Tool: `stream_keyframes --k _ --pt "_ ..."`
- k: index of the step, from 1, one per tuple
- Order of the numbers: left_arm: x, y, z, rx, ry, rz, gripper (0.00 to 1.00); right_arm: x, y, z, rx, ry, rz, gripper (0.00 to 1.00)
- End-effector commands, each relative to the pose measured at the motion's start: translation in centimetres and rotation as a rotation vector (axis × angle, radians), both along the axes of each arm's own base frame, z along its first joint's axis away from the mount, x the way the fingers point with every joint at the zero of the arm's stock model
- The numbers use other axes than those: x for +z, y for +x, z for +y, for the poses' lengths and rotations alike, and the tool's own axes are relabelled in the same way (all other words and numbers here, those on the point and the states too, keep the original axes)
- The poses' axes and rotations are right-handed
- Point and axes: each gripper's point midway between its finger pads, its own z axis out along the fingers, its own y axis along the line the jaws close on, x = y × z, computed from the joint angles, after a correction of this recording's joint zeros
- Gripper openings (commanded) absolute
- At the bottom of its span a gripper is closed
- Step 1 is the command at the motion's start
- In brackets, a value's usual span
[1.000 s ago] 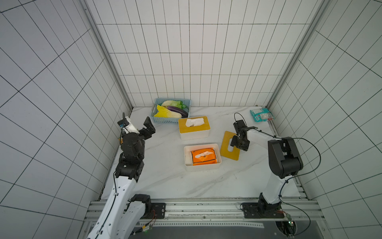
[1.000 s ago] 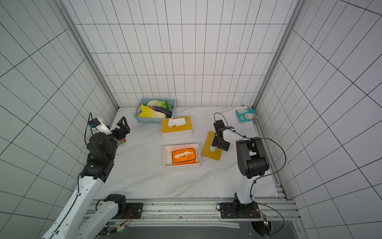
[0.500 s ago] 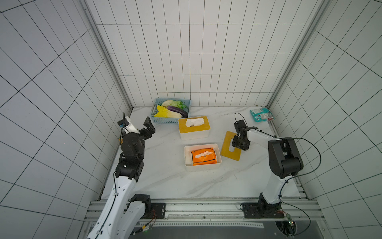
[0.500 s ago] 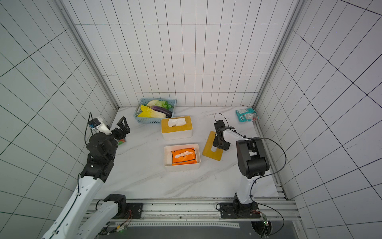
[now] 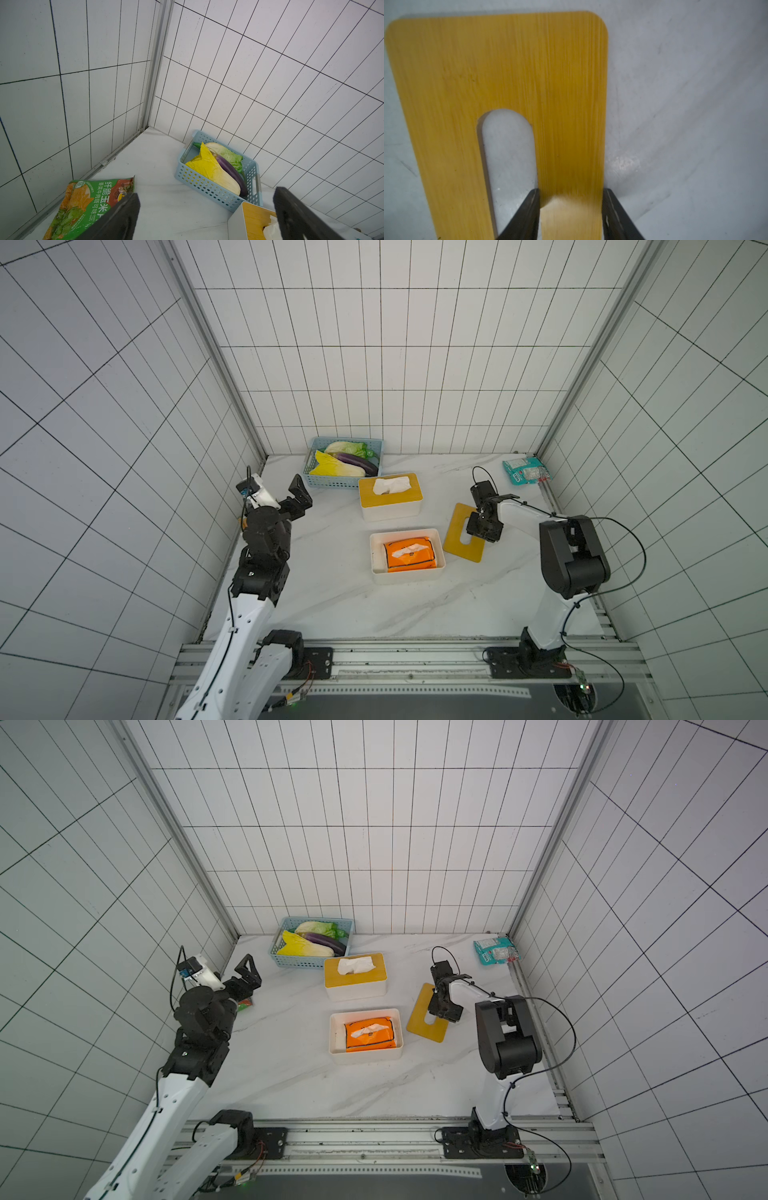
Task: Put the tissue paper into the tissue box
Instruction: Pick up the box lid from the center of the board.
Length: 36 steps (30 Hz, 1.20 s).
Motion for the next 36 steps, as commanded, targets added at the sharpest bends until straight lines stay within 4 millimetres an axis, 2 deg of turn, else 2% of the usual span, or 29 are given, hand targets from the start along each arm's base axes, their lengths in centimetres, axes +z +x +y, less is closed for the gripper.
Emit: stream_keyframes --k 1,9,25,36 --pt "0.3 -0.1 0.0 -0.004 -0.001 -0.021 0.98 -0.5 -1.3 1.1 0.023 0.062 0.056 0.18" --pt "0.3 -0.1 0.0 -0.005 -0.002 -0.022 0.99 2.6 -0.5 1.4 0.037 0.079 -0.008 0.14" --pt "0.2 0.1 -0.1 -0.011 -0.001 -0.017 0.98 7.4 0.0 0.8 0.051 0.066 -0.111 0.12" --pt "0.1 0.2 -0.3 -0.022 -0.001 -0.014 0.99 12.4 -0.1 0.4 0.089 0.063 -0.216 0.12"
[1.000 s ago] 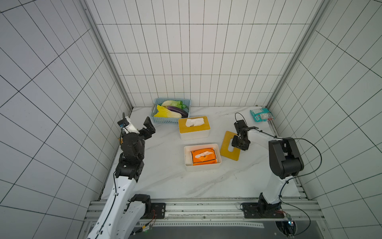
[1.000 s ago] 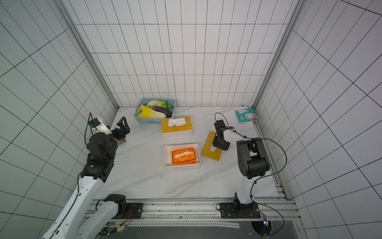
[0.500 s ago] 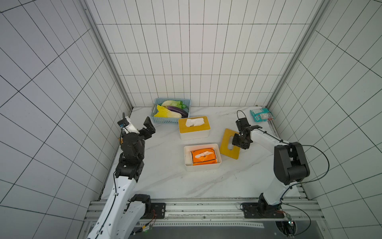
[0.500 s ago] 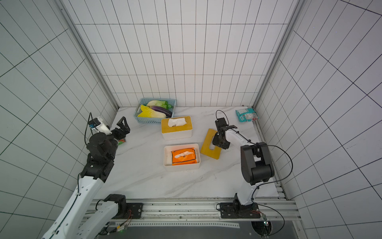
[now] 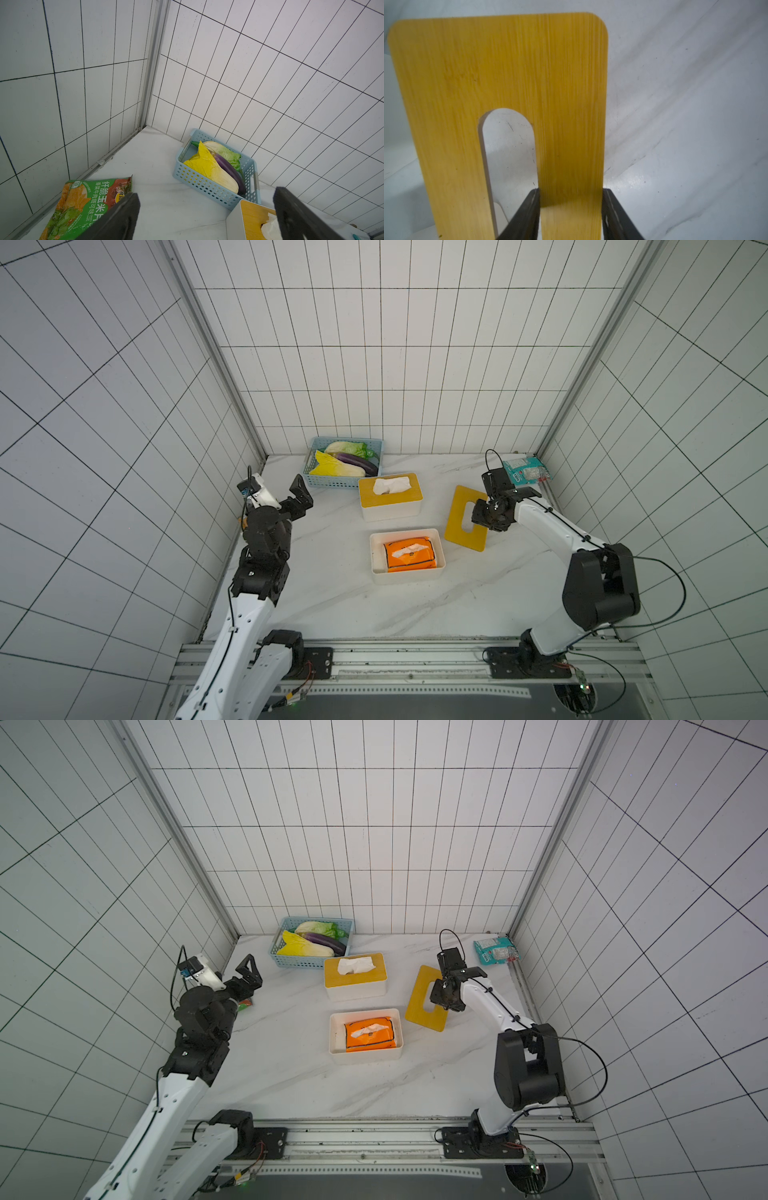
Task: Put the tissue paper into the tissue box
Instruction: Pick up the box lid from the center of the board, then close the box lid on the tissue box.
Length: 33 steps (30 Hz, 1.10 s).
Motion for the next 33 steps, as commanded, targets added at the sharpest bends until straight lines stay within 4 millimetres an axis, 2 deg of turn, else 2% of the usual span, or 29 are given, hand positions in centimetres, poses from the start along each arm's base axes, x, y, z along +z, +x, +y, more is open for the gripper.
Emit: stream_keyframes --k 1,8,14,24,33 --pt "0.1 0.2 -0.1 -0.008 -0.001 -0.016 0.98 3.0 0.2 -0.2 0.021 -0.004 -0.061 0.12" --pt "0.0 0.2 -0.1 -0.009 -0.001 -0.013 0.99 5.5 -0.2 1.2 0.084 0.050 -0.111 0.13" --pt "0.1 0.3 -0.1 -0.010 0.000 -0.014 0.98 6.4 -1.6 3.3 0.174 0.048 -0.091 0.13" --pt "0.0 0.3 -0.2 -0.011 -0.002 -0.011 0.98 5.7 -3.8 8.7 0.323 0.090 -0.025 0.14" --pt "0.0 0.3 -0.2 -0.011 -0.001 -0.010 0.98 3.3 -6.4 13.3 0.447 0.077 0.050 0.14"
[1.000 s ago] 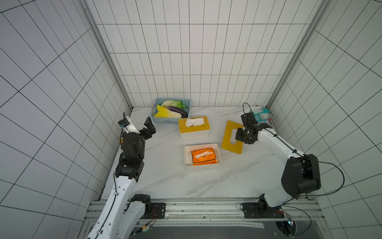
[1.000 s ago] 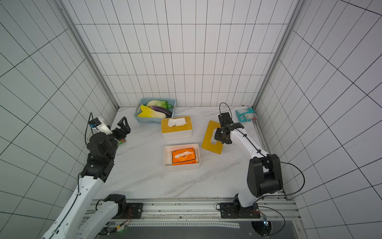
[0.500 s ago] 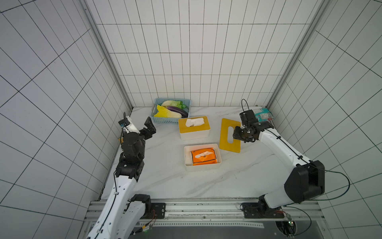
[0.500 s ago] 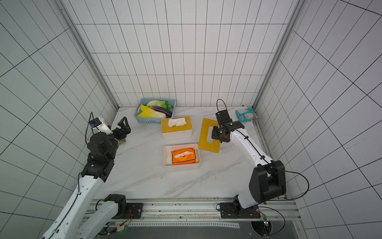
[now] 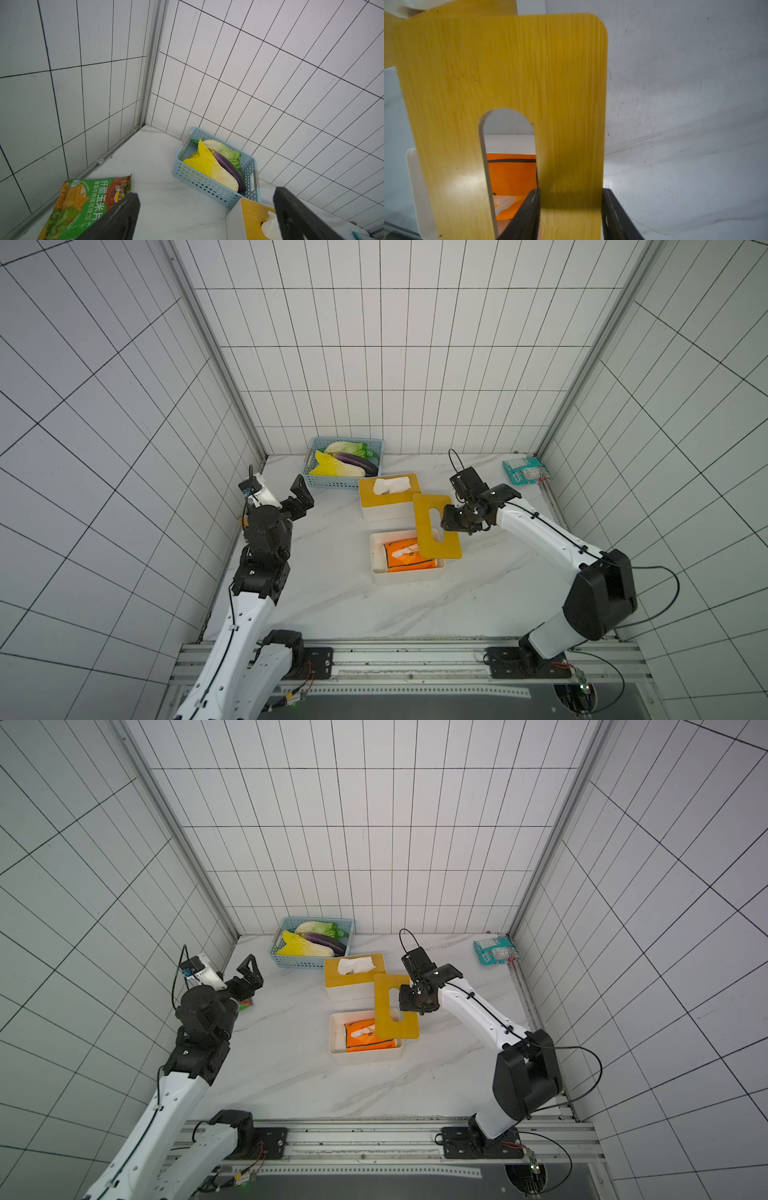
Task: Put the tissue paper into the tissue box
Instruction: Close the box lid on the tissue box.
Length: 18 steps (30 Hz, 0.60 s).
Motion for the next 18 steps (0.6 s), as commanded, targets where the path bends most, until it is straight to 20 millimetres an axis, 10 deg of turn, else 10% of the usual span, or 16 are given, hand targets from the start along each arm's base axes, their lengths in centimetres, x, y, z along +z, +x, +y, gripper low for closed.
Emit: stream_keyframes --k 1,18 --pt "0.2 0.1 0.0 -0.005 -0.001 -0.018 0.99 0.1 -0.7 1.9 0.040 0.006 0.014 0.14" --pt "0.1 0.2 0.0 -0.002 0.001 -0.014 0.98 -2.3 -2.8 4.1 0.145 -0.094 0.065 0.25"
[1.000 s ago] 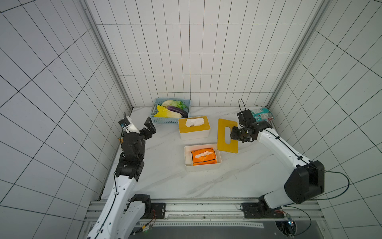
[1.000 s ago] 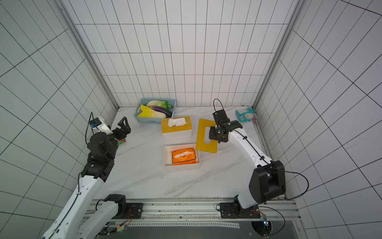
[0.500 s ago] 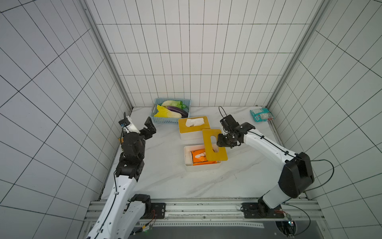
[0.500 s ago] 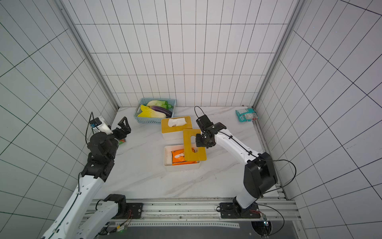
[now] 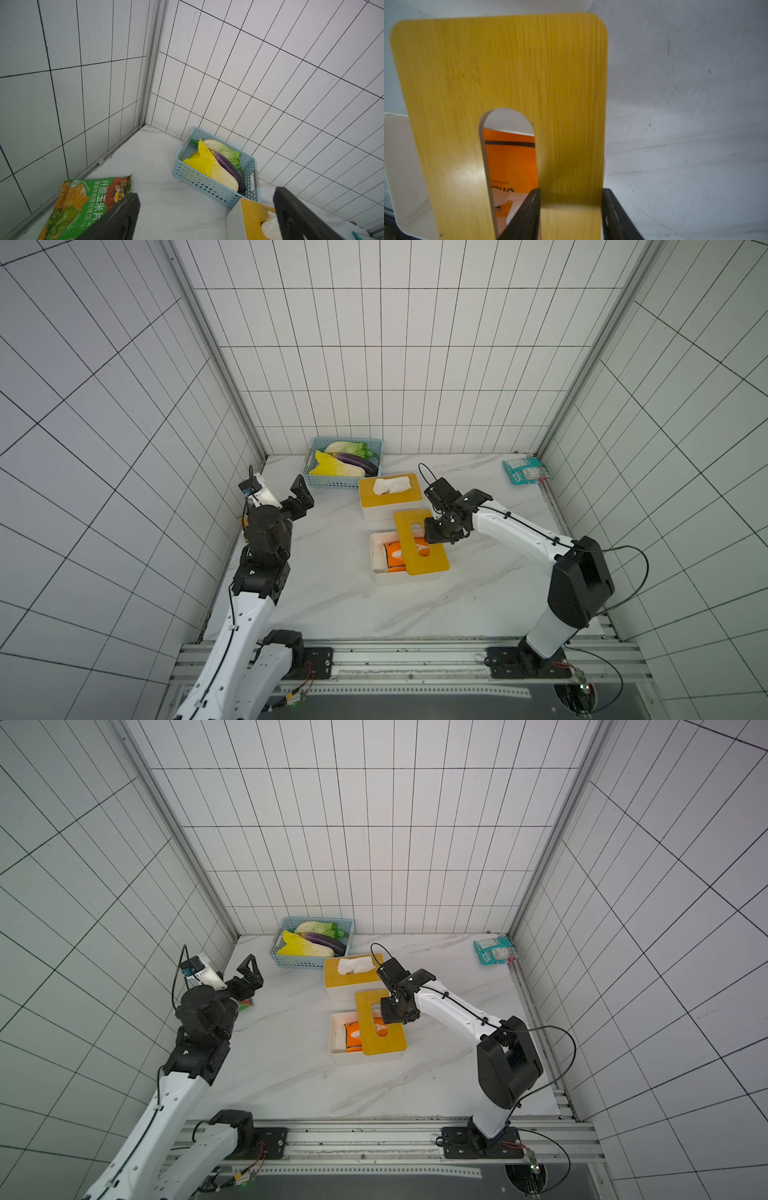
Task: Put the tissue paper into the tissue box
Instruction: Close the box lid on the tissue box.
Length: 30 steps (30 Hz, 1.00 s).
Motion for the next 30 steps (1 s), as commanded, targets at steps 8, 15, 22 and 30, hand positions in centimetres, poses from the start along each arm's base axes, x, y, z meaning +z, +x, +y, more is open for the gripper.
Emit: stream_keyframes --k 8,15,22,30 --pt "0.1 0.1 0.0 -0.001 0.002 -0.015 0.98 2.3 -0.3 -0.2 0.036 -0.047 -0.029 0.48" --pt "0.2 0.1 0.0 -0.001 0.001 -0.016 0.98 2.4 -0.5 -0.4 0.044 -0.063 -0.033 0.64" --pt "0.2 0.1 0.0 -0.002 0.002 -0.015 0.99 2.1 -0.4 -0.8 0.046 -0.100 -0.042 0.74" --pt "0.1 0.1 0.1 0.000 0.001 -0.013 0.98 0.9 -0.4 -0.3 0.054 -0.112 -0.013 0.78"
